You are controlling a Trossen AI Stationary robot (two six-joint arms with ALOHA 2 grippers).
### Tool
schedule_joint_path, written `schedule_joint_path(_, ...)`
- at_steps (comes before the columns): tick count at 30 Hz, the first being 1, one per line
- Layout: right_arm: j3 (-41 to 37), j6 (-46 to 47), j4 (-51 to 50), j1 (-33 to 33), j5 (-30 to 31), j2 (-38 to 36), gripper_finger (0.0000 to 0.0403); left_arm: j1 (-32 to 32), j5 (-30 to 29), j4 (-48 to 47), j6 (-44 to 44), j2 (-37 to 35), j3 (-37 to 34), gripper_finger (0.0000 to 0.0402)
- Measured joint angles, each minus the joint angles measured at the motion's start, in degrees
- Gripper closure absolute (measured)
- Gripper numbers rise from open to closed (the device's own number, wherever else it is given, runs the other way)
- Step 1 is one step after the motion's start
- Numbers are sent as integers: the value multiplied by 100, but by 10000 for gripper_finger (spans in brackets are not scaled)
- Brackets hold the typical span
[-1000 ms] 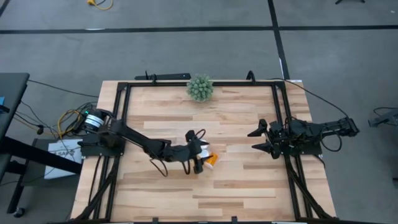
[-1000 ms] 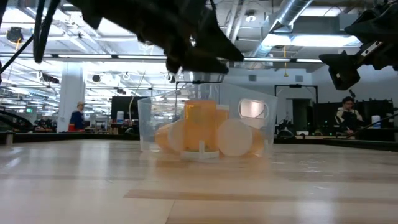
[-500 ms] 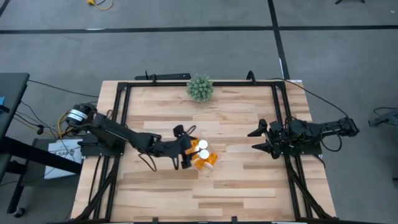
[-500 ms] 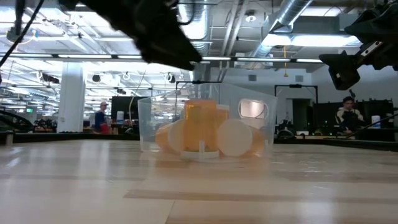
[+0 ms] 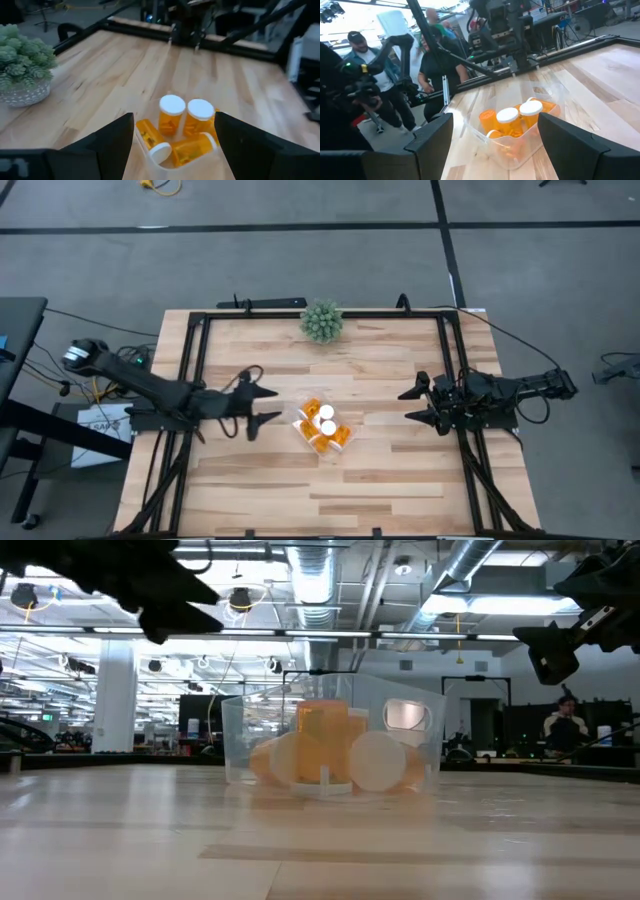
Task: Pick and place pill bottles into a basket
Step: Return to Home Position
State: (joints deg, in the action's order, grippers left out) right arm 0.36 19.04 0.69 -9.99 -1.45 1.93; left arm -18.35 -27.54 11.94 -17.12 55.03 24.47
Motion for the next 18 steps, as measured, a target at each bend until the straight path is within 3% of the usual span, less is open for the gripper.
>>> schedule_joint_path(8,2,1,0,0,0,0,117,0,584,180,-2,-1326,-780,135)
schedule_joint_path(18,1,1,0,-1,0,0,117,0,1226,626,283,-2235,-1401,135)
